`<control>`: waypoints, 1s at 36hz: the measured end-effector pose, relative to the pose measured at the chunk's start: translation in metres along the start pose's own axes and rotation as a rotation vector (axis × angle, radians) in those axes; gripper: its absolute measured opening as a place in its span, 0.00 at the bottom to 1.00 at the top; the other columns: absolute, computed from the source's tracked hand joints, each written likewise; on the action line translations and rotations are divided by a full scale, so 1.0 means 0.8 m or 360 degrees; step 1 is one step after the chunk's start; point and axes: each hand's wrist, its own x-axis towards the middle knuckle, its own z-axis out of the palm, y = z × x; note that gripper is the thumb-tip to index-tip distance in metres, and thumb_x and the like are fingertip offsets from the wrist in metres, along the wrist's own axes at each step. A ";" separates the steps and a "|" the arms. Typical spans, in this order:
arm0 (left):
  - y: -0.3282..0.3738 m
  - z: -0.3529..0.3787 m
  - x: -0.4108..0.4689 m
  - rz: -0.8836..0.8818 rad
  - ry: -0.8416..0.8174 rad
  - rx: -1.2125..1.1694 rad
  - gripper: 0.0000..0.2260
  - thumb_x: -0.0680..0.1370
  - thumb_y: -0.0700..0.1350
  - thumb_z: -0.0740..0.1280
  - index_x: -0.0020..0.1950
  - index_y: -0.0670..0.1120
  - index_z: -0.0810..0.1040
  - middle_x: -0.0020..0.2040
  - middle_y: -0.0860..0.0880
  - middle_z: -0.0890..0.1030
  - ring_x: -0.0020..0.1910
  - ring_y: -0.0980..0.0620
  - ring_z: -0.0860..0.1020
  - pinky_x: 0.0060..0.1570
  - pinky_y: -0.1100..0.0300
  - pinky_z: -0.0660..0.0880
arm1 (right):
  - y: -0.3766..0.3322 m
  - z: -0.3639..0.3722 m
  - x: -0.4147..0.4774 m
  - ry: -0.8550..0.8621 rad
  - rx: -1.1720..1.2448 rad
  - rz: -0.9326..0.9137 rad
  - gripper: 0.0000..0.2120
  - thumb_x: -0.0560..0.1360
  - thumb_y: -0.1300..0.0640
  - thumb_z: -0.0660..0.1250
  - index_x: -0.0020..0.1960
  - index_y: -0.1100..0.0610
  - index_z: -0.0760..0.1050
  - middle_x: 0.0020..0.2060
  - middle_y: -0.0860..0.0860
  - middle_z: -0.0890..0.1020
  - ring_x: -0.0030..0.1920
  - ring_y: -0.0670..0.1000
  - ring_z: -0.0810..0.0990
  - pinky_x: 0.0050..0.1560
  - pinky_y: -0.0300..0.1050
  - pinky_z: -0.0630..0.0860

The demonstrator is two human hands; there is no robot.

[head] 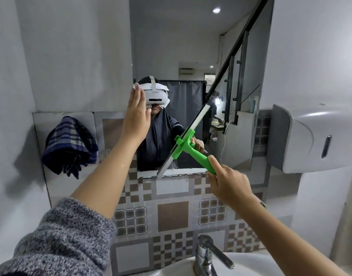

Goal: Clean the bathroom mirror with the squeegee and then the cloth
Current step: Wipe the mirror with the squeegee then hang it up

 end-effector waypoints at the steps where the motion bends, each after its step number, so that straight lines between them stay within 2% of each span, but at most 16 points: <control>1: 0.000 0.002 0.000 -0.0012 0.0018 -0.0005 0.25 0.80 0.38 0.55 0.74 0.38 0.48 0.76 0.42 0.47 0.75 0.47 0.46 0.70 0.66 0.41 | 0.010 -0.003 0.001 0.0004 -0.0019 -0.0036 0.21 0.79 0.50 0.56 0.70 0.53 0.60 0.40 0.52 0.80 0.31 0.53 0.77 0.29 0.43 0.69; 4: 0.000 0.007 -0.001 -0.0025 0.0069 -0.0009 0.24 0.80 0.38 0.54 0.74 0.37 0.49 0.76 0.42 0.48 0.75 0.46 0.46 0.65 0.76 0.35 | 0.037 -0.008 0.003 0.0025 -0.0072 -0.0108 0.22 0.78 0.50 0.56 0.71 0.53 0.61 0.41 0.52 0.81 0.33 0.55 0.80 0.29 0.45 0.73; 5: 0.001 0.009 0.000 -0.0021 0.0081 -0.0007 0.24 0.80 0.38 0.54 0.74 0.37 0.50 0.76 0.41 0.49 0.75 0.45 0.47 0.65 0.76 0.35 | 0.048 -0.009 0.002 0.0036 -0.0083 -0.0116 0.22 0.78 0.50 0.57 0.70 0.53 0.62 0.40 0.52 0.81 0.33 0.56 0.80 0.28 0.45 0.73; 6: 0.003 0.010 0.000 -0.0023 0.0085 -0.0011 0.24 0.79 0.37 0.55 0.74 0.36 0.51 0.76 0.39 0.50 0.75 0.44 0.48 0.68 0.73 0.36 | 0.057 -0.009 0.001 0.0050 -0.0086 -0.0116 0.22 0.77 0.50 0.58 0.70 0.54 0.63 0.39 0.53 0.82 0.31 0.56 0.80 0.27 0.44 0.71; 8: 0.009 0.009 0.001 -0.0059 0.0081 -0.0066 0.24 0.78 0.37 0.55 0.72 0.34 0.53 0.75 0.36 0.53 0.74 0.39 0.52 0.74 0.58 0.46 | 0.076 -0.007 -0.001 0.0075 -0.0093 -0.0105 0.22 0.76 0.52 0.62 0.68 0.55 0.66 0.36 0.53 0.82 0.28 0.56 0.78 0.25 0.42 0.67; 9: 0.013 0.008 0.001 -0.0081 0.0085 -0.0093 0.24 0.77 0.36 0.55 0.72 0.33 0.54 0.74 0.34 0.54 0.73 0.38 0.54 0.73 0.50 0.51 | 0.084 -0.006 -0.002 0.0090 -0.0098 -0.0095 0.22 0.75 0.53 0.63 0.67 0.56 0.68 0.35 0.53 0.81 0.26 0.56 0.76 0.25 0.40 0.64; 11: 0.020 0.007 0.001 -0.0123 0.0106 -0.0116 0.24 0.77 0.35 0.56 0.71 0.32 0.55 0.73 0.33 0.55 0.73 0.36 0.55 0.71 0.44 0.55 | 0.099 -0.004 -0.006 0.0123 -0.0108 -0.0080 0.22 0.74 0.54 0.66 0.66 0.57 0.69 0.33 0.53 0.81 0.23 0.54 0.70 0.25 0.38 0.60; 13: 0.025 0.008 0.001 -0.0148 0.0126 -0.0121 0.24 0.76 0.35 0.56 0.71 0.32 0.54 0.73 0.33 0.55 0.72 0.36 0.55 0.71 0.44 0.56 | 0.110 -0.002 -0.009 0.0133 -0.0092 -0.0075 0.21 0.73 0.54 0.67 0.64 0.58 0.70 0.32 0.53 0.81 0.23 0.53 0.69 0.24 0.37 0.60; 16: 0.027 0.011 0.000 -0.0160 0.0145 -0.0118 0.24 0.76 0.35 0.56 0.71 0.31 0.54 0.73 0.32 0.56 0.72 0.35 0.56 0.70 0.43 0.56 | 0.120 -0.001 -0.014 0.0123 -0.0060 -0.0036 0.21 0.73 0.55 0.67 0.64 0.57 0.70 0.32 0.53 0.81 0.24 0.55 0.74 0.23 0.39 0.65; 22: 0.026 0.010 0.001 -0.0189 0.0150 -0.0073 0.23 0.76 0.35 0.56 0.69 0.30 0.58 0.72 0.33 0.58 0.72 0.36 0.57 0.70 0.44 0.58 | 0.128 0.005 -0.020 0.0136 -0.0017 0.0032 0.20 0.73 0.55 0.68 0.63 0.57 0.70 0.32 0.53 0.81 0.23 0.51 0.68 0.23 0.37 0.64; 24: 0.026 0.009 0.001 -0.0204 0.0151 -0.0072 0.22 0.76 0.35 0.56 0.69 0.31 0.59 0.72 0.34 0.58 0.72 0.37 0.58 0.69 0.45 0.59 | 0.127 0.004 -0.022 0.0129 0.0016 0.0064 0.20 0.74 0.55 0.67 0.63 0.57 0.70 0.31 0.53 0.80 0.23 0.52 0.68 0.23 0.38 0.66; 27: 0.026 0.008 0.001 -0.0196 0.0143 -0.0071 0.23 0.76 0.35 0.56 0.69 0.30 0.59 0.72 0.33 0.58 0.71 0.37 0.58 0.69 0.44 0.59 | 0.126 0.005 -0.028 0.0097 0.0064 0.0127 0.20 0.75 0.54 0.66 0.65 0.57 0.69 0.31 0.54 0.79 0.24 0.52 0.70 0.23 0.40 0.69; 31: 0.026 0.009 0.001 -0.0199 0.0134 -0.0081 0.23 0.76 0.35 0.56 0.70 0.30 0.58 0.72 0.34 0.57 0.72 0.37 0.57 0.70 0.45 0.58 | 0.126 0.010 -0.038 0.0091 0.0134 0.0253 0.22 0.77 0.54 0.63 0.68 0.57 0.66 0.35 0.53 0.79 0.26 0.52 0.72 0.24 0.37 0.63; 36: 0.025 0.009 0.000 -0.0199 0.0127 -0.0092 0.24 0.76 0.35 0.56 0.71 0.32 0.55 0.74 0.35 0.55 0.73 0.38 0.55 0.71 0.46 0.56 | 0.116 0.018 -0.049 0.0056 0.0248 0.0440 0.23 0.78 0.52 0.61 0.71 0.56 0.63 0.36 0.51 0.75 0.30 0.52 0.74 0.27 0.41 0.70</control>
